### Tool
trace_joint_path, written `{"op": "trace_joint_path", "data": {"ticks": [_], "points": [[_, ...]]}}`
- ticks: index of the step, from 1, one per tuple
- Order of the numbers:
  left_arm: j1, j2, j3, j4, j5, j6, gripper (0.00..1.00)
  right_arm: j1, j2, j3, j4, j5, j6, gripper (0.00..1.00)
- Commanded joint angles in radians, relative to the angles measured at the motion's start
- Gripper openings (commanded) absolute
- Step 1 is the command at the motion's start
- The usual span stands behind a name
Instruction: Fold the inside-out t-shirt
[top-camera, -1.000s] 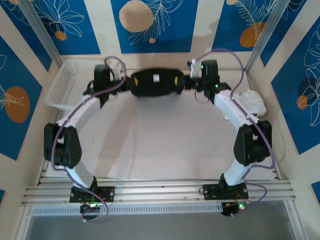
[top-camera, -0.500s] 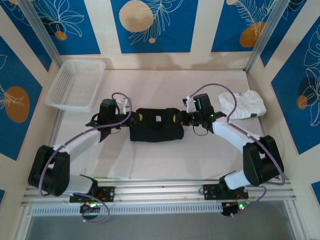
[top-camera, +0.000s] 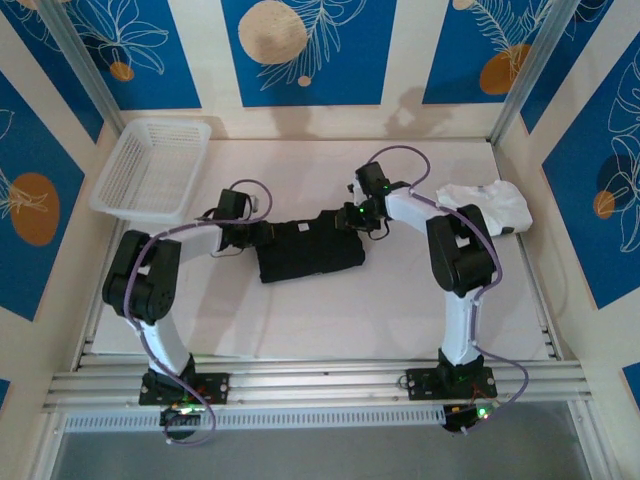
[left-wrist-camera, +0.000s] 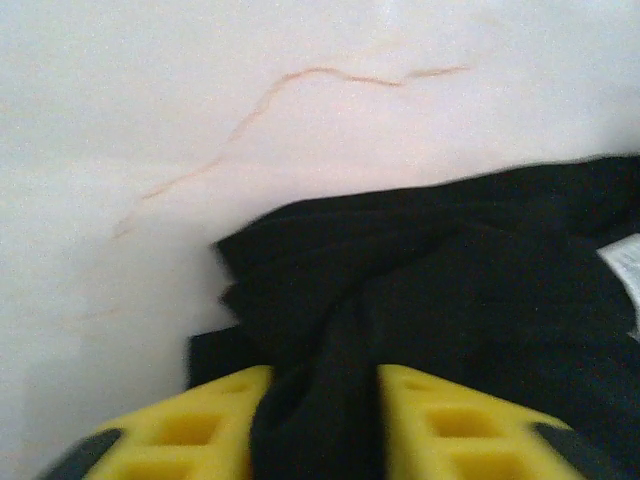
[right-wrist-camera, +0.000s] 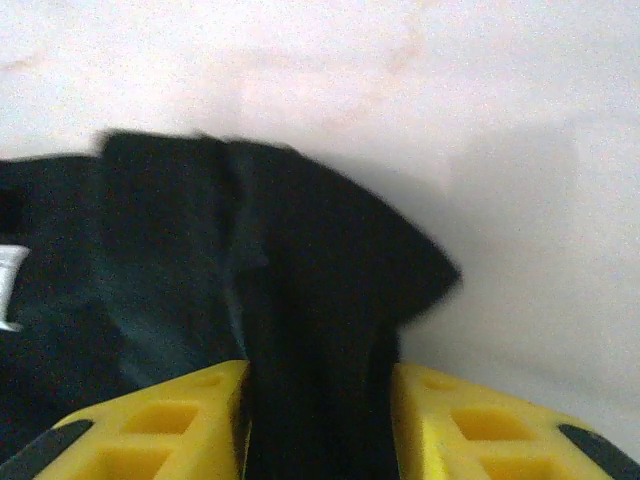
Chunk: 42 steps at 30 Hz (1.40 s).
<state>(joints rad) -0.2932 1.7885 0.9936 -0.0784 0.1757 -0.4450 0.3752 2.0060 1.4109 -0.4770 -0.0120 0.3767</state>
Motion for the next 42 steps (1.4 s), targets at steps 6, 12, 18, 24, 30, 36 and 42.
{"op": "trace_joint_path", "data": {"ticks": [6, 12, 18, 24, 30, 36, 42], "points": [[0.011, -0.135, -0.077, -0.088, -0.032, -0.005, 0.61, -0.022, -0.159, -0.129, -0.070, -0.098, -0.013, 0.75], [0.009, -0.094, -0.141, 0.005, 0.109, -0.057, 0.61, -0.009, -0.041, -0.088, -0.046, -0.195, 0.021, 0.79], [0.009, -0.033, -0.164, 0.037, 0.129, -0.074, 0.31, 0.018, 0.032, -0.043, -0.052, -0.263, 0.043, 0.74], [0.009, -0.015, -0.177, 0.060, 0.149, -0.081, 0.16, 0.030, 0.078, -0.015, -0.013, -0.336, 0.091, 0.43], [0.014, -0.045, -0.166, 0.044, 0.134, -0.084, 0.24, -0.015, 0.003, -0.033, 0.024, -0.336, 0.038, 0.08], [0.022, -0.193, -0.161, -0.036, 0.076, -0.095, 0.59, -0.088, -0.213, -0.069, -0.130, -0.206, -0.208, 0.03], [0.020, -0.342, -0.151, -0.098, 0.137, -0.118, 0.65, -0.187, -0.334, 0.009, -0.384, 0.181, -0.426, 0.03]]}}
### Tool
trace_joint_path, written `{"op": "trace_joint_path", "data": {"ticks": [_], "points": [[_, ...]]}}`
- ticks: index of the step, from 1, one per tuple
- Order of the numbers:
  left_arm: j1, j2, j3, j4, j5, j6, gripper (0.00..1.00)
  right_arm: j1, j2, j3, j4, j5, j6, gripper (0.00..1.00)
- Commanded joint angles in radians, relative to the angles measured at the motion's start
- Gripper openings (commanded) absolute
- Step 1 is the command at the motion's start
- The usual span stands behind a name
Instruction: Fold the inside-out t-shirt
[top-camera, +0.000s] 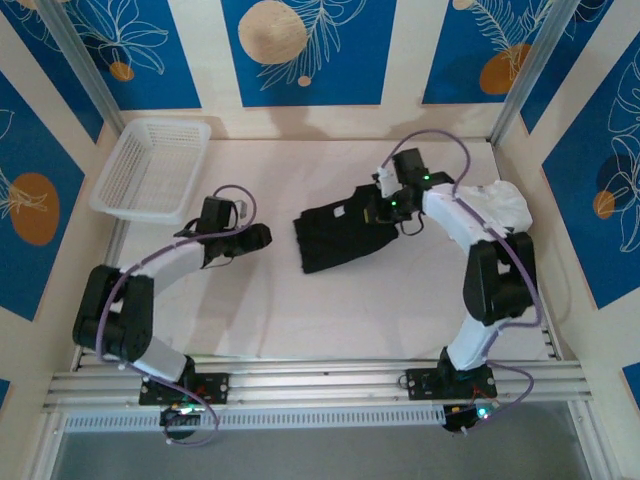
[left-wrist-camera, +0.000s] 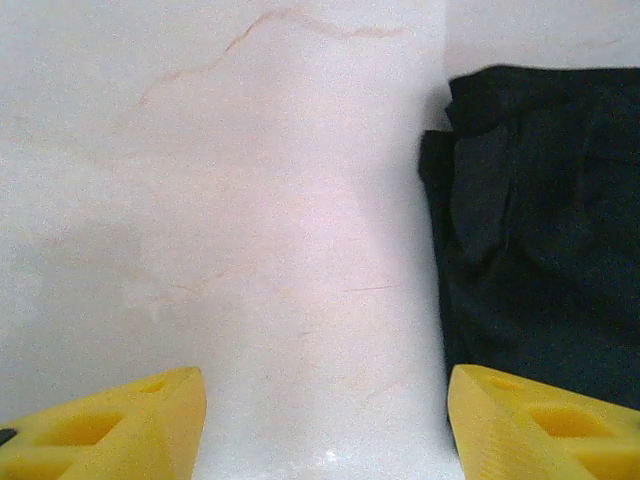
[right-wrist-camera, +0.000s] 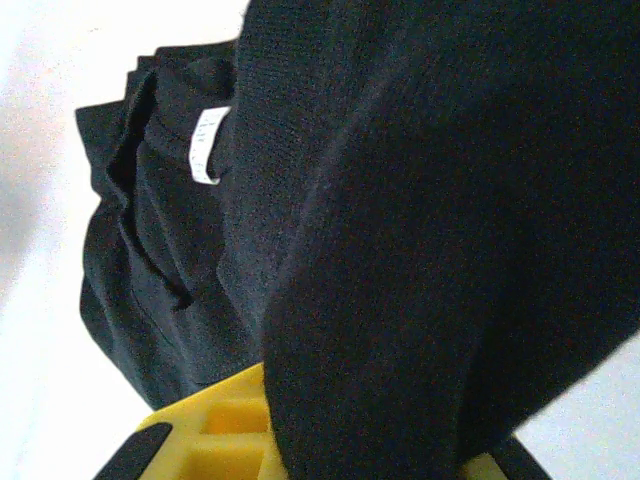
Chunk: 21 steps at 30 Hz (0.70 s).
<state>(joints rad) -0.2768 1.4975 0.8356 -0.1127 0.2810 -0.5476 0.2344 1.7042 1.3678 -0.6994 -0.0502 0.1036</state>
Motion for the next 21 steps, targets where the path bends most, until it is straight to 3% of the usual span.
{"op": "trace_joint_path", "data": {"ticks": [1, 9, 21], "points": [[0.001, -0.066, 0.007, -0.064, 0.048, -0.023, 0.65, -0.071, -0.041, 0.075, -0.186, 0.258, -0.173, 0.03], [-0.018, -0.125, -0.017, -0.066, 0.095, -0.052, 0.65, -0.181, -0.080, 0.179, -0.207, 0.377, -0.345, 0.02], [-0.022, -0.042, 0.027, -0.097, 0.096, -0.035, 0.64, -0.280, -0.075, 0.340, -0.294, 0.365, -0.400, 0.02]]}}
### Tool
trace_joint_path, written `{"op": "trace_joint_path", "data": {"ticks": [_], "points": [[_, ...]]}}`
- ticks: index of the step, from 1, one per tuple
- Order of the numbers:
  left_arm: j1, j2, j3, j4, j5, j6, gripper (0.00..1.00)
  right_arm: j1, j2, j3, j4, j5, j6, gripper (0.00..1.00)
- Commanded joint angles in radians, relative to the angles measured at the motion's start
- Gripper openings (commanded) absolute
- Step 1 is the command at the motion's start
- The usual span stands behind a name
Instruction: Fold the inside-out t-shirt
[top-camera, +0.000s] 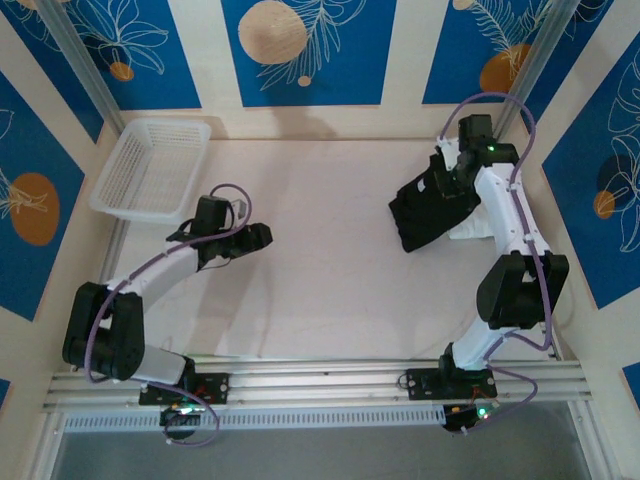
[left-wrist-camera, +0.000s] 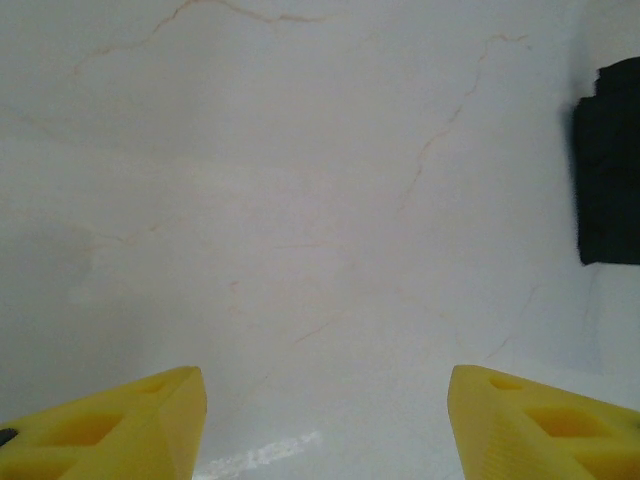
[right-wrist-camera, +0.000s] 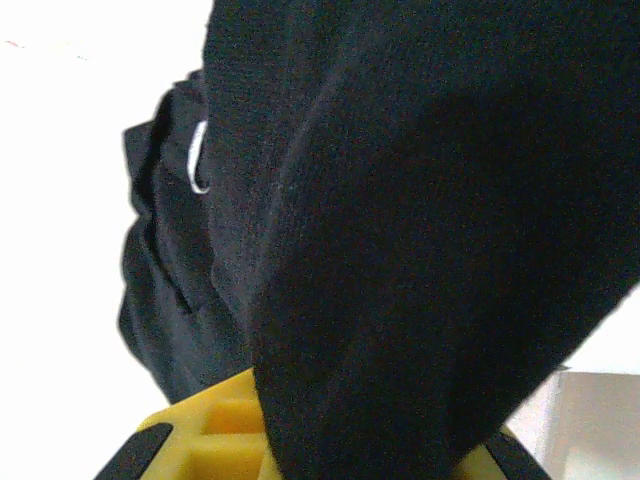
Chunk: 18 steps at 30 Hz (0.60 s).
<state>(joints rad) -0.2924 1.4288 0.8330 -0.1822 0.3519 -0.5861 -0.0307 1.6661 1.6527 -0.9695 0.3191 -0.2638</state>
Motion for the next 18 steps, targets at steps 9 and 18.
{"op": "trace_joint_path", "data": {"ticks": [9, 18], "points": [[-0.022, 0.092, 0.105, -0.054, 0.026, 0.013, 0.64, -0.077, -0.054, 0.140, -0.056, -0.035, -0.046, 0.02], [-0.042, 0.129, 0.165, -0.091, 0.027, 0.025, 0.63, -0.145, -0.008, 0.174, -0.025, 0.106, -0.061, 0.02]]}}
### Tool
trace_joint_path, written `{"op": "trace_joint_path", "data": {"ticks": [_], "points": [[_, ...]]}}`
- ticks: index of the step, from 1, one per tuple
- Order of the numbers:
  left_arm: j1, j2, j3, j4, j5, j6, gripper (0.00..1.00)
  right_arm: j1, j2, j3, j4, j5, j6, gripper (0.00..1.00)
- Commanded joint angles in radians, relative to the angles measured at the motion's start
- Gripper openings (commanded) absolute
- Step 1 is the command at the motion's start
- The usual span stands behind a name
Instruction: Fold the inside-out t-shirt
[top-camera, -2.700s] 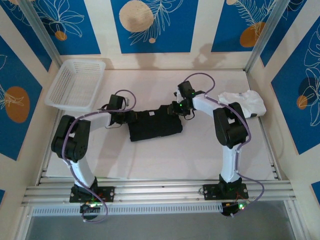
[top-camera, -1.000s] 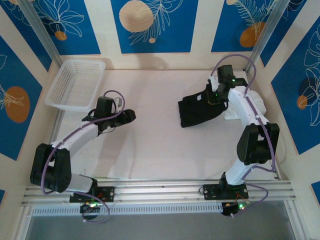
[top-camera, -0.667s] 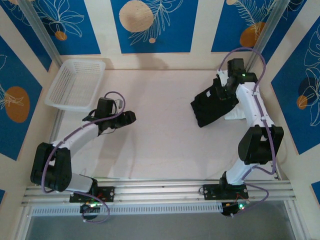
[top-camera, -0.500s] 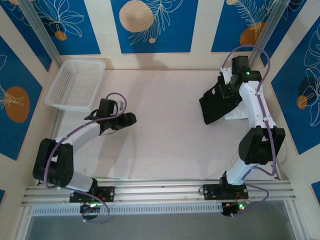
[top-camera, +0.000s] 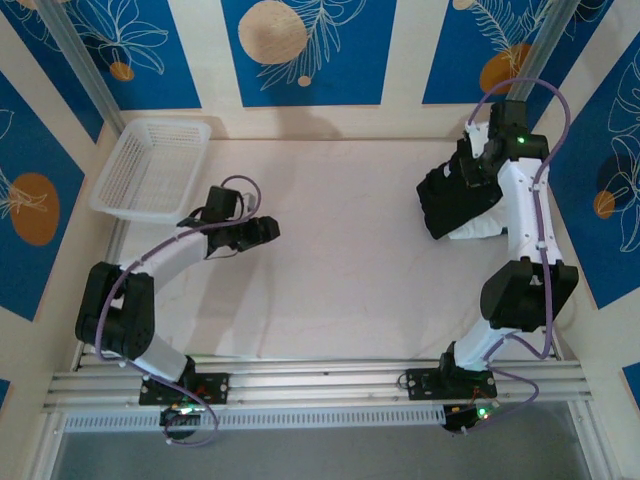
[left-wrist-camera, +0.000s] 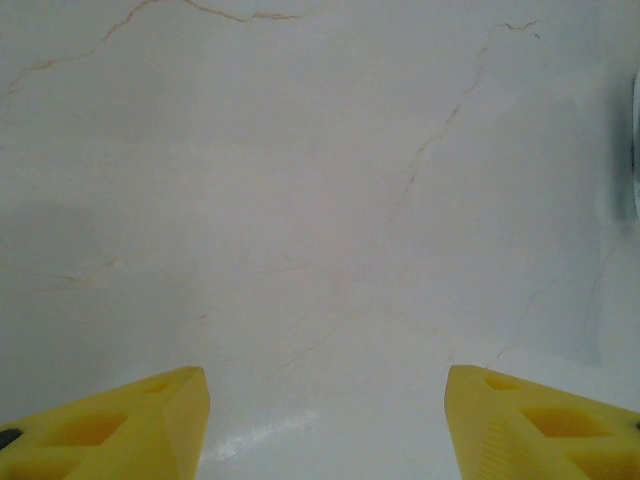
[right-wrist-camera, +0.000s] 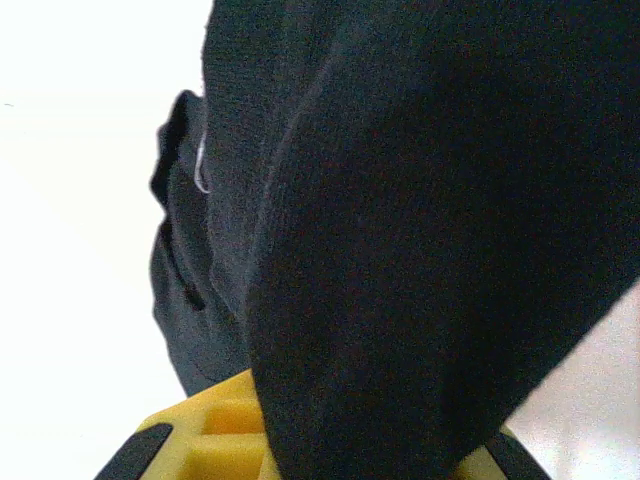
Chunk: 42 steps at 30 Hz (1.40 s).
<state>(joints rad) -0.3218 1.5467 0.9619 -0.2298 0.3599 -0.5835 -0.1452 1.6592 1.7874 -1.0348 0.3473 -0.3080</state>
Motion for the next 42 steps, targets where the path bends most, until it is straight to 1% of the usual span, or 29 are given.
{"op": "trace_joint_path", "data": {"ticks": [1, 5, 6, 9, 11, 12, 13, 14, 15, 16, 17, 18, 19, 22, 24, 26, 28, 30, 32, 34, 35, 37, 38, 40, 42], "points": [[-0.013, 0.013, 0.037, -0.041, 0.018, 0.022, 0.63, -0.043, 0.010, 0.032, 0.058, 0.098, -0.018, 0.02], [-0.017, 0.022, 0.038, -0.031, 0.023, 0.022, 0.63, -0.103, 0.099, 0.008, 0.151, 0.236, -0.028, 0.06], [-0.016, 0.025, 0.036, -0.026, 0.024, 0.023, 0.63, -0.115, 0.119, 0.000, 0.188, 0.257, -0.026, 0.07], [-0.016, 0.031, 0.025, -0.010, 0.026, 0.023, 0.63, -0.137, 0.186, -0.044, 0.361, 0.283, -0.048, 0.14], [-0.017, 0.039, 0.023, -0.012, 0.031, 0.030, 0.63, -0.143, 0.247, -0.046, 0.442, 0.304, -0.055, 0.25], [-0.016, 0.041, 0.020, -0.013, 0.032, 0.032, 0.63, -0.145, 0.281, -0.031, 0.447, 0.324, -0.051, 0.29], [-0.016, 0.041, 0.017, -0.013, 0.033, 0.032, 0.63, -0.148, 0.321, -0.009, 0.449, 0.364, -0.047, 0.35], [-0.016, 0.037, 0.012, -0.012, 0.034, 0.030, 0.63, -0.150, 0.355, 0.014, 0.445, 0.414, -0.043, 0.40], [-0.016, 0.033, 0.007, -0.010, 0.034, 0.028, 0.63, -0.150, 0.378, 0.040, 0.428, 0.437, -0.033, 0.44], [-0.017, 0.025, 0.002, -0.009, 0.031, 0.028, 0.63, -0.148, 0.394, 0.066, 0.403, 0.448, -0.012, 0.51], [-0.017, 0.016, -0.004, -0.007, 0.027, 0.028, 0.63, -0.144, 0.397, 0.083, 0.385, 0.460, 0.001, 0.64], [-0.017, 0.010, -0.007, -0.009, 0.022, 0.028, 0.64, -0.140, 0.391, 0.087, 0.384, 0.470, 0.004, 0.69], [-0.016, 0.002, -0.006, -0.016, 0.015, 0.034, 0.63, -0.135, 0.379, 0.088, 0.388, 0.477, 0.005, 0.72], [-0.016, -0.020, -0.009, -0.030, -0.016, 0.044, 0.64, -0.108, 0.325, 0.088, 0.368, 0.493, 0.030, 0.74], [-0.016, -0.035, -0.009, -0.036, -0.037, 0.049, 0.64, -0.072, 0.269, 0.069, 0.337, 0.476, 0.070, 0.74], [-0.015, -0.058, -0.010, -0.037, -0.074, 0.056, 0.64, -0.024, 0.181, 0.001, 0.311, 0.412, 0.154, 0.74], [-0.011, -0.089, -0.012, -0.037, -0.133, 0.067, 0.66, 0.028, 0.069, -0.115, 0.322, 0.310, 0.238, 0.74], [-0.005, -0.133, -0.019, -0.043, -0.217, 0.084, 0.67, 0.091, -0.065, -0.280, 0.395, 0.190, 0.301, 0.76], [-0.001, -0.195, -0.037, -0.048, -0.327, 0.112, 0.69, 0.165, -0.216, -0.478, 0.518, 0.075, 0.351, 0.82], [0.000, -0.263, -0.066, -0.043, -0.462, 0.143, 0.78, 0.231, -0.351, -0.647, 0.643, -0.003, 0.398, 0.87], [0.001, -0.301, -0.091, -0.032, -0.542, 0.160, 0.85, 0.260, -0.409, -0.731, 0.708, -0.031, 0.421, 0.90], [0.002, -0.366, -0.142, 0.000, -0.693, 0.185, 0.99, 0.300, -0.497, -0.870, 0.818, -0.037, 0.459, 0.98], [0.002, -0.398, -0.168, 0.014, -0.771, 0.202, 1.00, 0.315, -0.531, -0.944, 0.887, -0.031, 0.464, 0.99], [0.003, -0.449, -0.225, 0.078, -0.884, 0.249, 1.00, 0.330, -0.571, -1.056, 0.987, 0.007, 0.472, 0.99], [0.009, -0.482, -0.279, 0.150, -0.967, 0.298, 1.00, 0.329, -0.581, -1.151, 1.088, 0.056, 0.470, 0.99]]}}
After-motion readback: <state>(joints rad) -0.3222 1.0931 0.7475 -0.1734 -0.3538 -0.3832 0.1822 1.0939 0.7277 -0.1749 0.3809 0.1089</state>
